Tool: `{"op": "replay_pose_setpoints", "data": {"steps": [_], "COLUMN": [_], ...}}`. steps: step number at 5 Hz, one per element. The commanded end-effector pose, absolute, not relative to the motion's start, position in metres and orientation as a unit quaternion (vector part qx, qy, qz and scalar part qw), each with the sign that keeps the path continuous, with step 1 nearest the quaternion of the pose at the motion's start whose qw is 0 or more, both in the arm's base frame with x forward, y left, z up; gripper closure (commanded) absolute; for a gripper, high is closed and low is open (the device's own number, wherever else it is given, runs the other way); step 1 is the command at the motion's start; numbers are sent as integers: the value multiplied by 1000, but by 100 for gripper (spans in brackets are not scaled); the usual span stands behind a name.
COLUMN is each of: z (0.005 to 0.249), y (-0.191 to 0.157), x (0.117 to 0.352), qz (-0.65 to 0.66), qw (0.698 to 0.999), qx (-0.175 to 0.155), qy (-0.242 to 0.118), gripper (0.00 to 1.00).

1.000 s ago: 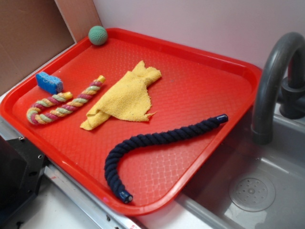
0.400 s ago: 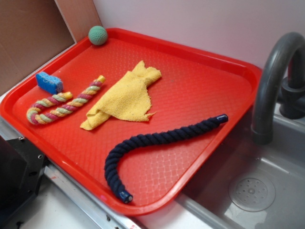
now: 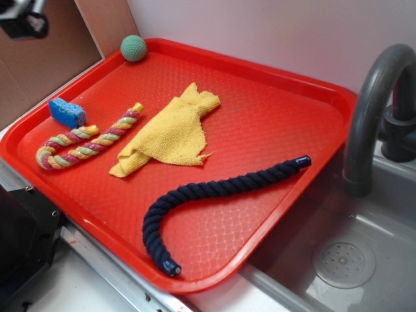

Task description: Grab the blue sponge.

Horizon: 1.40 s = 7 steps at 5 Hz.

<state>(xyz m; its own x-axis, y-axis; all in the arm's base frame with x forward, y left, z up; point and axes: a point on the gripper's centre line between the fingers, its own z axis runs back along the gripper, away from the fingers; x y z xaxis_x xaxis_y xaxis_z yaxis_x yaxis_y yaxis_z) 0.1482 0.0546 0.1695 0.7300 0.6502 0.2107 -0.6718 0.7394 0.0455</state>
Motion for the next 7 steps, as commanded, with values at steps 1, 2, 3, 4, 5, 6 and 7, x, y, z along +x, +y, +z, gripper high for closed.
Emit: {"op": "replay_pose_setpoints", "data": {"steps": [1, 2, 3, 4, 5, 6, 7], "z": [126, 104, 82, 62, 46, 35, 26], "y": [113, 129, 136, 137, 141, 142, 136], "x": [153, 156, 149, 152, 152, 154, 156], "qz": [576, 668, 743, 741, 727, 709, 690], "qw": [801, 721, 641, 638, 650, 663, 680], "qx": [113, 147, 164, 188, 201, 225, 232], "qy": [-114, -106, -96, -90, -88, -90, -84], "gripper": [0, 0, 0, 0, 0, 0, 0]}}
